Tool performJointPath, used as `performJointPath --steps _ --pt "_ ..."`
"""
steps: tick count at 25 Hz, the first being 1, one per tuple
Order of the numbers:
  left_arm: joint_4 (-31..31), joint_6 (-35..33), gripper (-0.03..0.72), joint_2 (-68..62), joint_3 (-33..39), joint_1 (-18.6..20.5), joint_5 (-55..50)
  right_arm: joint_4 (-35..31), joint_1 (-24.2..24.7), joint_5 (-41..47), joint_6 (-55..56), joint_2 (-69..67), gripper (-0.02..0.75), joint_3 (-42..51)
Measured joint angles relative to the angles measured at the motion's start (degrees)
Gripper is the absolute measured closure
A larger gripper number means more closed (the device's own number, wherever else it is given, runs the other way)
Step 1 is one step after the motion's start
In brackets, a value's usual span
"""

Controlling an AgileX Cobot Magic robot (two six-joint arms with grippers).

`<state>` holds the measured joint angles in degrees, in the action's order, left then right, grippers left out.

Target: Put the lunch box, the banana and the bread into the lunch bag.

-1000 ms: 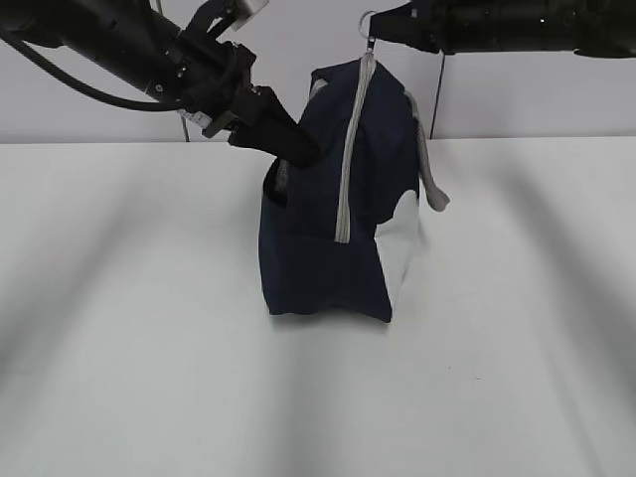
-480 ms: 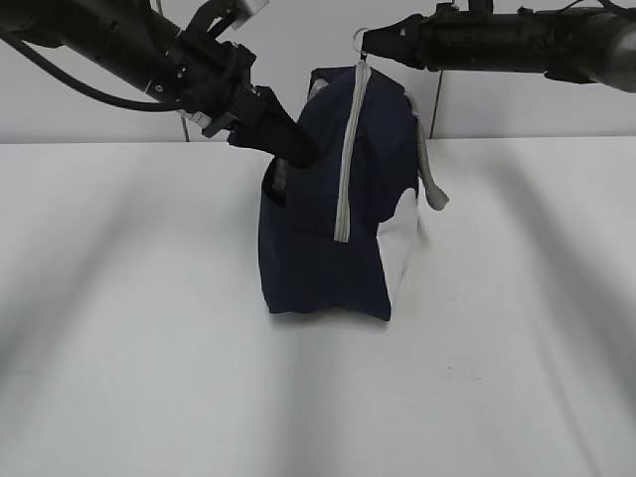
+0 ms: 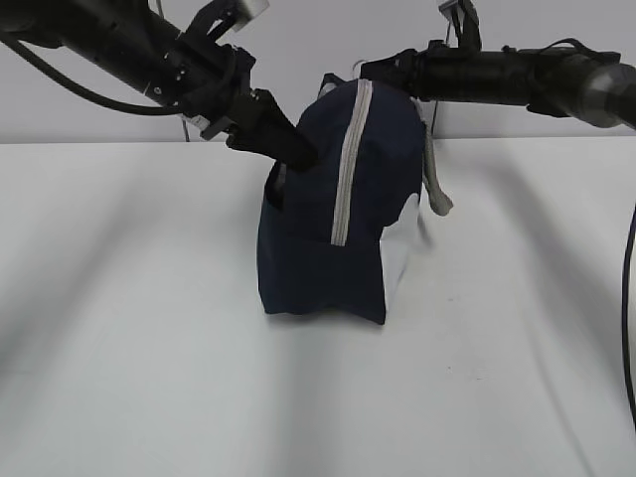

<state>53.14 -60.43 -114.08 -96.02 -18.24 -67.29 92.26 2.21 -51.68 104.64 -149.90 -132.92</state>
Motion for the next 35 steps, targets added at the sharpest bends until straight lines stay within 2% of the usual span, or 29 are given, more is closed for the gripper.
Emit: performJointPath --steps 6,12,14,16,19,21,24,27,31,35 --pt "-0.21 -0.32 0.687 0.00 0.05 0.00 -0.48 -0.23 0.12 -1.59 1.27 -1.07 0.754 -0.34" --pt "-0.15 0.76 0.678 0.00 0.05 0.00 -1.03 4.70 0.21 -5.83 7.12 -1.07 0.754 -3.31" --pt "0.08 2.60 0.639 0.00 0.05 0.05 -1.17 6.37 0.33 -7.47 7.91 -1.07 0.754 -3.41" --pt "1.66 3.49 0.561 0.00 0.05 0.40 -1.68 8.31 0.33 -8.39 9.17 -0.79 0.754 -3.42" --pt "3.63 3.83 0.407 0.19 0.05 1.50 -1.84 10.44 0.33 -9.99 10.41 -0.02 0.754 -3.50" --pt "5.13 4.08 0.352 0.98 0.05 3.01 -1.84 11.65 0.33 -11.03 11.24 0.50 0.754 -3.50" --pt "9.16 6.60 0.325 2.43 0.05 5.18 1.20 12.34 0.33 -12.74 12.42 0.60 0.754 -3.50" --pt "11.49 8.84 0.319 2.85 0.00 5.57 8.34 12.59 0.20 -14.56 12.97 0.60 0.754 -3.50" --pt "12.15 10.37 0.307 2.85 0.00 3.80 16.72 12.79 0.11 -15.49 13.26 0.84 0.754 -3.50" --pt "17.83 10.49 0.269 0.68 0.00 1.95 23.66 13.00 0.08 -15.59 13.35 1.62 0.754 -3.50"
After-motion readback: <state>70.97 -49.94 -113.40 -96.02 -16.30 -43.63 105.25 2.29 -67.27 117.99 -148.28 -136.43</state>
